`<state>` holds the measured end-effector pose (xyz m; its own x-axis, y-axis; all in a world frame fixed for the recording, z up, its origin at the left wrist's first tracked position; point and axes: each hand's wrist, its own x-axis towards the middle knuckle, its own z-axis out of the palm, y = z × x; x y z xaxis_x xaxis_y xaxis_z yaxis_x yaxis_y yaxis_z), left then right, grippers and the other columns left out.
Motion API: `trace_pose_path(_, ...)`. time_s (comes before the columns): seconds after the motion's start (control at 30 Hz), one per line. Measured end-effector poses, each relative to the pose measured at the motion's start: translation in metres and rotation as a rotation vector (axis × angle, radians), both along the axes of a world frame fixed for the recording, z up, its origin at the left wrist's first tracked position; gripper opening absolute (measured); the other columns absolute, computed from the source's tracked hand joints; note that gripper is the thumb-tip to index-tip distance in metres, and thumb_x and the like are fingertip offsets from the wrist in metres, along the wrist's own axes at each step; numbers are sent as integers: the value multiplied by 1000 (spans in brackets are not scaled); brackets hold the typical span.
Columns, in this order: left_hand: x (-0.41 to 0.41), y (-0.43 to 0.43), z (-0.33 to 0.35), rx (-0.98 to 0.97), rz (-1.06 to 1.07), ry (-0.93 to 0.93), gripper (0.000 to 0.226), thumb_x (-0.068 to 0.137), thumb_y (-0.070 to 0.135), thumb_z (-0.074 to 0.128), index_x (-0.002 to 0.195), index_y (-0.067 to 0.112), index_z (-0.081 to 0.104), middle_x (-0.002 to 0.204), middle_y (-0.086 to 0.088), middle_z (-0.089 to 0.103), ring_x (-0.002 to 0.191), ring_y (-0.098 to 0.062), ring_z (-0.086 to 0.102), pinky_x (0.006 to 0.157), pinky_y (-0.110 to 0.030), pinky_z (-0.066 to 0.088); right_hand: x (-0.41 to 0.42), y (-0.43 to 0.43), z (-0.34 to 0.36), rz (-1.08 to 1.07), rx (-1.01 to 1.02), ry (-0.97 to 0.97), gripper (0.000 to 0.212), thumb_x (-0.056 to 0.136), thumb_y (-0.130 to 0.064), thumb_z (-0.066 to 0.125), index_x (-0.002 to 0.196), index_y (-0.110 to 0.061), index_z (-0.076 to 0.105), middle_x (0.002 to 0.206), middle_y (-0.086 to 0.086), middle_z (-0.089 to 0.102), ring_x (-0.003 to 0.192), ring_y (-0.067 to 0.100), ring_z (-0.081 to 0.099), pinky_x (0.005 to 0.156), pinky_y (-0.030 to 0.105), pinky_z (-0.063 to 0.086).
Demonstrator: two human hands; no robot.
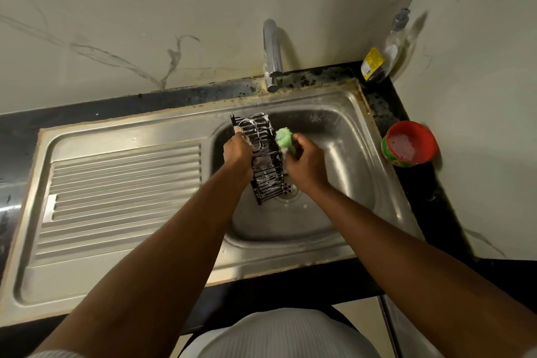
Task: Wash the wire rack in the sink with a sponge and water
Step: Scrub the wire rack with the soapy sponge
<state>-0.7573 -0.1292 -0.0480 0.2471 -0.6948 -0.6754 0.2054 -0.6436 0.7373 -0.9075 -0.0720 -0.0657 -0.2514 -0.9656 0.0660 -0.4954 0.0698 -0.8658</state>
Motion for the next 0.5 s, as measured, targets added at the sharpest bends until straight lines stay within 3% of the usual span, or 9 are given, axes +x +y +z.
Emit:
trace_pose_path(0.13,15,8,4,1,4,24,40,112,39,39,86,17,61,70,0,62,56,-12,54,42,-20,41,21,3,15,301,-187,205,36,85,-8,61,120,-12,71,100,4,67,87,20,63,75,33,54)
trace_pose_path(0.23,28,20,10,-15,-19,106,43,114,37,37,84,16,60,51,5,60,52,-12,50,47,-23,37,20,-5,18,538,-186,317,43,85,-7,57,125,-16,71,100,0,61,83,17,59,69,28,49)
trace_pose_path(0.3,40,22,7,-2,-40,173,46,112,45,40,73,22,48,48,8,44,48,-10,34,49,-25,27,18,-17,16,473,-160,306,40,88,-7,58,125,-14,70,103,1,64,84,17,60,69,30,54)
trace_pose_path(0.37,52,23,0,33,-59,160,46,109,52,44,72,25,44,53,8,37,46,-9,28,45,-24,24,13,-29,11,275,-76,236,36,91,-5,63,125,-9,70,108,7,69,90,17,63,74,29,58)
trace_pose_path(0.43,65,25,-7,56,-48,54,43,106,56,48,83,21,57,59,6,43,49,-11,37,45,-25,33,4,-36,3,112,87,188,38,93,-6,67,130,-12,67,117,8,71,100,18,66,71,10,48)
trace_pose_path(0.5,75,27,-19,57,-18,-136,45,102,58,49,88,18,63,70,-1,58,60,-18,54,57,-30,47,-2,-37,-10,85,262,171,49,91,-7,71,139,-18,63,125,6,71,103,16,67,68,7,42)
